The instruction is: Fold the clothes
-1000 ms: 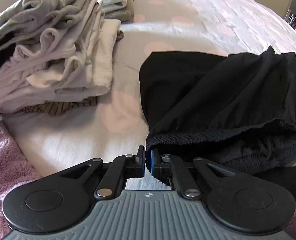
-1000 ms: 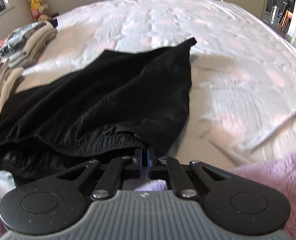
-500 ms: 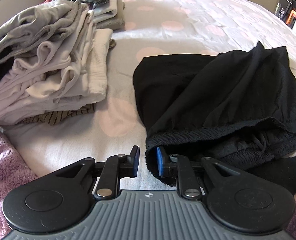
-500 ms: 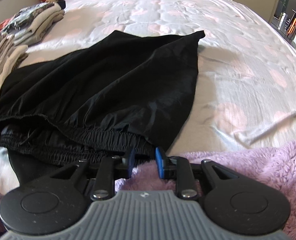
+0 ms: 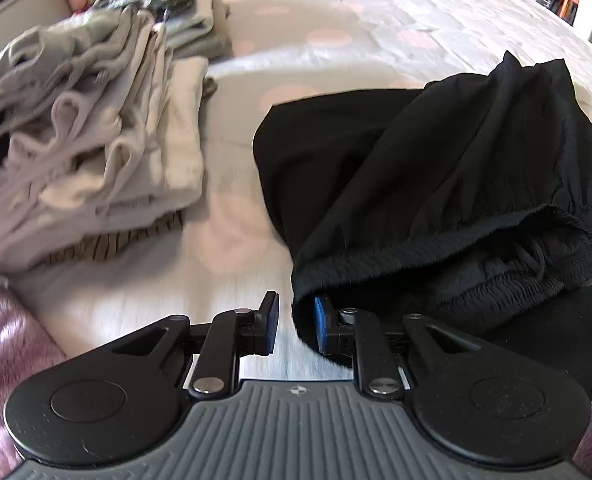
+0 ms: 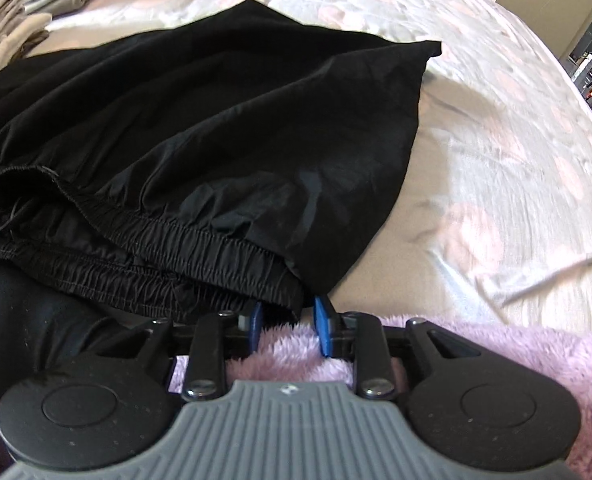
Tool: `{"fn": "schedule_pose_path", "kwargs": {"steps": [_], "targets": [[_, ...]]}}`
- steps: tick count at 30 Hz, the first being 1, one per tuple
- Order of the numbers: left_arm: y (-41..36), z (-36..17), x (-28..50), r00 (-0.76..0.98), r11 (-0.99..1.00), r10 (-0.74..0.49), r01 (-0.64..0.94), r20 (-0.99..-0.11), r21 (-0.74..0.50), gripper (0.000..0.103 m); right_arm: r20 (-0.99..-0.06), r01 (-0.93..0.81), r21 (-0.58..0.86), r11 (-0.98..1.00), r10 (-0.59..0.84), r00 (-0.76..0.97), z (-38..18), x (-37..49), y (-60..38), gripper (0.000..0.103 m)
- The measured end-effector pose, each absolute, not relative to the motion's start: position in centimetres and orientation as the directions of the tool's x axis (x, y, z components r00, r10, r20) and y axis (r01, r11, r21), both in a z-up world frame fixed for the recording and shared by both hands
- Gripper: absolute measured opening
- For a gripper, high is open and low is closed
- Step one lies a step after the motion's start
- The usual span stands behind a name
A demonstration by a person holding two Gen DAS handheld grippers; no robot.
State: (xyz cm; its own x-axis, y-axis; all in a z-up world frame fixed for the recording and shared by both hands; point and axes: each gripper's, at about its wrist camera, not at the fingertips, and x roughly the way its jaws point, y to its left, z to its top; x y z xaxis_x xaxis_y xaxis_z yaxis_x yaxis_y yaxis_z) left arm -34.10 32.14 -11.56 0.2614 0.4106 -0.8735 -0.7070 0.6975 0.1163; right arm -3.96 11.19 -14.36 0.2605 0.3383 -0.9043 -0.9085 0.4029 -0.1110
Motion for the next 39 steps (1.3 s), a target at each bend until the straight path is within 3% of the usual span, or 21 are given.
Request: {"fn": "schedule_pose_path", "kwargs": {"steps": [1,3,4,5,11,21,26,33,39], "targets": [[32.2,-11.6,-33.9,0.263,0.703,0.416,-0.7,-0.87,0.125,0.017,-0.904,-0.907,-0.106,0.407,0.341,0.259,-14.3,-3.9,11.1,0.028],[32.4,-12.0,-33.5,0.255,0.714,0.405,-0.689,-0.878,0.129,0.015,-0.9,-0.903,-0.094,0.42,0.351,0.257,-14.1,-3.6,10.9,0.015],[32.6,-12.3,-33.3,0.249,0.716,0.395,-0.686,-0.885,0.126,0.004,-0.897,-0.898,-0.082,0.432,0.361,0.255,-13.9,-3.5,10.7,0.012],[32.8,-12.2,-33.5,0.253,0.708,0.392,-0.697,-0.884,0.115,0.004,-0.891,-0.893,-0.066,0.446,0.377,0.254,-13.5,-3.3,10.4,0.009],[33.7,-8.7,-33.9,0.346,0.666,0.401,-0.745,-0.848,0.01,0.004,-0.804,-0.868,-0.07,0.492,0.487,0.341,-9.1,-2.7,8.9,0.005],[34.7,7.4,-30.6,0.558,0.691,0.564,-0.723,-0.609,-0.023,0.003,-0.448,-0.833,-0.23,0.503,0.705,0.55,7.8,-0.4,9.3,0.005],[33.6,15.3,-30.7,0.676,0.715,0.569,-0.688,-0.467,-0.124,0.003,-0.279,-0.794,-0.286,0.536,0.746,0.605,15.7,-0.2,7.8,0.005],[33.4,21.4,-29.2,0.703,0.728,0.617,-0.68,-0.354,-0.083,0.003,-0.276,-0.823,-0.267,0.501,0.779,0.563,20.3,0.8,5.4,0.005],[36.2,20.9,-25.4,0.675,0.714,0.602,-0.694,-0.426,-0.092,0.003,-0.304,-0.823,-0.248,0.511,0.765,0.567,20.4,3.1,7.7,0.005]]}}
